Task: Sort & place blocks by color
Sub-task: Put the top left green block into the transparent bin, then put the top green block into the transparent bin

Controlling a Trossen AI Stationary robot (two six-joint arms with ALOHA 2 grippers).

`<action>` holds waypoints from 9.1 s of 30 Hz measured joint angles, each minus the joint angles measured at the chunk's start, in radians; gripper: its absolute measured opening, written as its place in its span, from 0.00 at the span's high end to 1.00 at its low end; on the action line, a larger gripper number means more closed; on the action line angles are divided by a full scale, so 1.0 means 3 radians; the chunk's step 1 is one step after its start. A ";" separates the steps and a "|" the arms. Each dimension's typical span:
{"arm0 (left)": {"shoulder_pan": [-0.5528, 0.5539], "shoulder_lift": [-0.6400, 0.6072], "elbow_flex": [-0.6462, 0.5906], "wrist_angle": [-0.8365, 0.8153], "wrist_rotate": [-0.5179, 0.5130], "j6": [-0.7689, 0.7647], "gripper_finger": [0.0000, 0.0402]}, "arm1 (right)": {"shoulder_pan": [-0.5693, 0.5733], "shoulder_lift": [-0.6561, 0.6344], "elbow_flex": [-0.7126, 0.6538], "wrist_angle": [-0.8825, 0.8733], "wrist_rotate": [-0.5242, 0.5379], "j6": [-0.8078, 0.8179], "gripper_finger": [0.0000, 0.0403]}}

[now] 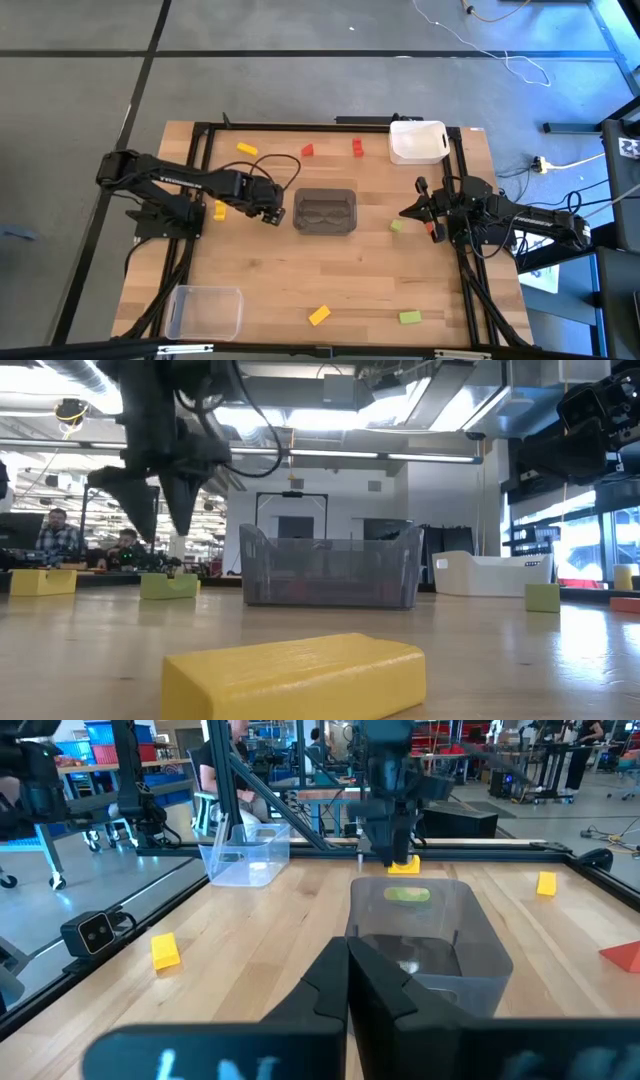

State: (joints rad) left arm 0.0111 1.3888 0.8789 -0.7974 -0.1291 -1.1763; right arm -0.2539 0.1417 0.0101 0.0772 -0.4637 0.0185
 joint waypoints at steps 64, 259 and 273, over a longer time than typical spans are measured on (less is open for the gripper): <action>-0.0805 -0.0778 0.0439 -0.0893 0.1718 0.1043 0.70 | -0.0001 0.0000 -0.0001 0.0031 0.0000 -0.0003 0.99; -0.0319 -0.1461 0.0499 -0.0886 0.0191 0.2806 0.52 | -0.0039 0.3531 0.2548 -0.3138 0.0207 0.1574 0.71; -0.0319 -0.1461 0.0499 -0.0857 0.0299 0.2974 0.52 | -0.0039 0.3531 0.2548 -0.3110 0.0208 0.1568 0.71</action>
State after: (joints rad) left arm -0.0845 0.9504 1.0286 -1.0546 -0.0395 -0.2842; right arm -0.2657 1.2011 0.7746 -0.8556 -0.4012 0.4889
